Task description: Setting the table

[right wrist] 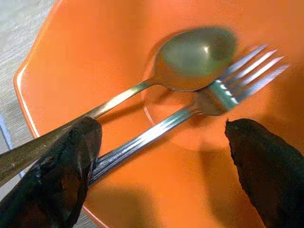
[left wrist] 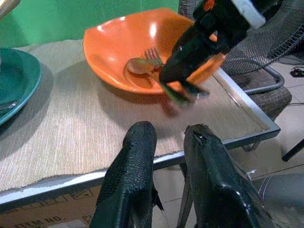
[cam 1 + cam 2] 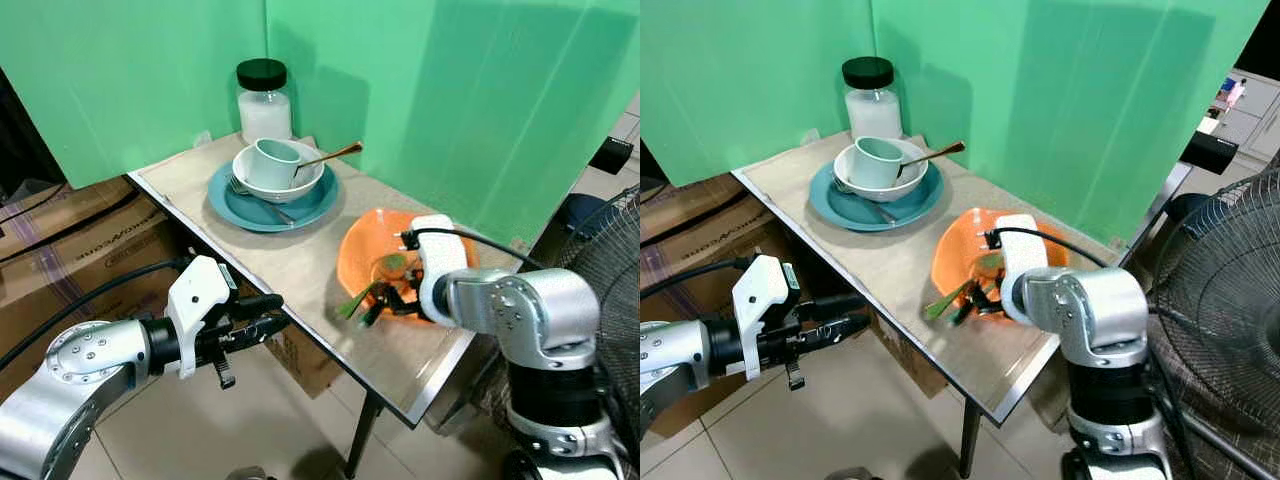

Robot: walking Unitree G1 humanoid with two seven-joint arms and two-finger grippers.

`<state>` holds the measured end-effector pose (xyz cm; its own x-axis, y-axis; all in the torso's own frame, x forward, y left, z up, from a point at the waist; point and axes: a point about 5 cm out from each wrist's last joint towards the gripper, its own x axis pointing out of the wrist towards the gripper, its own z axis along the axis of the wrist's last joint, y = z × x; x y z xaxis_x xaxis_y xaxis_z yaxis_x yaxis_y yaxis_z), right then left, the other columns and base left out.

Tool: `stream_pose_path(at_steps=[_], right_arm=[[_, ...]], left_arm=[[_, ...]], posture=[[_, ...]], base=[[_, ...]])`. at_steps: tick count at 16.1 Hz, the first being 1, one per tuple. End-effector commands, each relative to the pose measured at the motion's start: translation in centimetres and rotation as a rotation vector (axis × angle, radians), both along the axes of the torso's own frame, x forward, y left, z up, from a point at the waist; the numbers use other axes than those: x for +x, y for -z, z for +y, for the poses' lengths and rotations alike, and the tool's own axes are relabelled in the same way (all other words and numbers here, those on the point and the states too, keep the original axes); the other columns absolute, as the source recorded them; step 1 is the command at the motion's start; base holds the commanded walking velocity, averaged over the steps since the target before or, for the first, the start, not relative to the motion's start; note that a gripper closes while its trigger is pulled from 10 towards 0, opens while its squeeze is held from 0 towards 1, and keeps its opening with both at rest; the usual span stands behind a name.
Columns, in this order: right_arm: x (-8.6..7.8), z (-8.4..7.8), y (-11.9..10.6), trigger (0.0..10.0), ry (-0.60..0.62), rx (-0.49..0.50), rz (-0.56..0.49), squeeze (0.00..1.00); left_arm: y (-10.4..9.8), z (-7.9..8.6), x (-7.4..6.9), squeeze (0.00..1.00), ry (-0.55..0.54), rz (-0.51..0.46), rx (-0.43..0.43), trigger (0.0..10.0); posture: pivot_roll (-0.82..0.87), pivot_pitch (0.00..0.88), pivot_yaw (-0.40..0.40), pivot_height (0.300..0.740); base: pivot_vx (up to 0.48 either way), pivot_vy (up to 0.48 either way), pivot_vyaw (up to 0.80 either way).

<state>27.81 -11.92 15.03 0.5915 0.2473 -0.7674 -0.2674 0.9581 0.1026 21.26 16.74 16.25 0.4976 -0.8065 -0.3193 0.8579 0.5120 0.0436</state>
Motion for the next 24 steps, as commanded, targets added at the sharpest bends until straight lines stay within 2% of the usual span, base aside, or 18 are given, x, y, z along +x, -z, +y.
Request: stream_pose_path(at_steps=[1,2,3,5,6,7,8,9,15,18,19,20,21,22,23,24], right_arm=[[0.2,-0.2,0.0,9.3,0.015,-0.007,0.011,0.0],[0.2,-0.2,0.1,7.5,0.014,-0.009,0.014,0.0],[0.2,-0.2,0.1,4.5,0.011,-0.013,0.019,0.0],[0.3,-0.3,0.2,3.4,0.008,-0.021,0.024,0.0],[0.4,-0.4,0.1,3.2,0.006,-0.028,0.025,0.0],[0.6,-0.7,-0.1,3.7,-0.003,-0.047,0.016,0.0],[0.7,-0.7,-0.1,3.7,-0.006,-0.053,0.011,0.0],[1.2,-1.3,-0.5,4.7,-0.008,-0.076,-0.029,0.0],[3.2,-2.7,-1.7,4.1,-0.055,-0.13,-0.217,0.0],[3.6,-3.4,-2.8,3.9,-0.059,-0.11,-0.266,0.0],[3.3,-3.4,-3.5,3.7,-0.058,-0.042,-0.255,0.0],[3.2,-3.3,-3.8,4.5,-0.059,-0.005,-0.25,0.0],[3.1,-3.1,-4.0,10.0,-0.059,0.013,-0.252,0.0],[2.8,-2.9,-4.0,10.0,-0.074,0.015,-0.248,0.92],[2.3,-2.5,-3.8,10.0,-0.085,0.012,-0.24,1.0],[1.7,-2.0,-3.6,10.0,-0.094,0.02,-0.214,1.0]], left_arm=[[-0.2,-0.1,-0.2,0.0,0.014,-0.004,0.015,10.0],[-0.2,-0.1,-0.2,0.0,0.013,-0.005,0.016,10.0],[-0.3,-0.1,-0.2,0.0,0.011,-0.006,0.017,10.0],[-0.3,0.0,-0.1,0.0,0.007,-0.01,0.019,10.0],[-0.3,0.0,-0.1,0.0,0.004,-0.012,0.021,10.0],[-0.3,0.1,0.0,0.0,0.001,-0.015,0.022,10.0],[-0.3,0.1,0.0,0.0,0.001,-0.015,0.023,10.0],[-0.3,0.0,0.1,0.0,0.0,-0.017,0.025,10.0],[-0.1,0.1,0.3,0.0,-0.013,-0.031,0.044,10.0],[-0.1,0.3,0.4,0.0,-0.017,-0.033,0.051,10.0],[-0.1,0.5,0.3,0.0,-0.016,-0.031,0.055,10.0],[-0.1,0.5,0.2,0.0,-0.015,-0.028,0.057,10.0],[-0.1,0.5,0.2,0.0,-0.015,-0.027,0.057,10.0],[0.0,0.6,0.2,0.0,-0.017,-0.027,0.058,10.0],[0.0,0.7,0.2,0.0,-0.02,-0.027,0.058,10.0],[0.2,1.0,0.2,0.0,-0.033,-0.03,0.064,10.0]], posture=[[0.1,0.0,-0.029,0.74],[0.1,0.0,-0.03,0.74],[0.1,0.0,-0.031,0.74],[0.1,0.0,-0.031,0.74],[0.1,0.0,-0.031,0.74],[0.1,0.0,-0.03,0.74],[0.1,0.0,-0.03,0.74],[0.09,0.0,-0.027,0.74],[0.09,0.0,-0.024,0.74],[0.1,0.0,-0.017,0.74],[0.1,0.0,-0.017,0.74],[0.1,0.0,-0.014,0.74],[0.1,0.0,-0.015,0.74],[0.1,0.0,-0.016,0.74],[0.1,0.0,-0.016,0.74],[0.09,0.0,-0.016,0.74]], base=[[0.0,0.0,0.0],[0.0,0.0,0.0],[0.0,0.0,0.0],[0.0,0.0,0.0],[0.0,0.0,0.0],[0.0,0.0,0.0],[0.0,0.0,0.0],[0.0,0.0,0.0],[0.0,0.0,0.0],[0.0,0.0,0.0],[0.0,0.0,0.0],[0.0,0.0,0.0],[0.0,0.0,0.0],[0.0,0.0,0.0],[0.0,0.0,0.0],[0.0,0.0,0.0]])
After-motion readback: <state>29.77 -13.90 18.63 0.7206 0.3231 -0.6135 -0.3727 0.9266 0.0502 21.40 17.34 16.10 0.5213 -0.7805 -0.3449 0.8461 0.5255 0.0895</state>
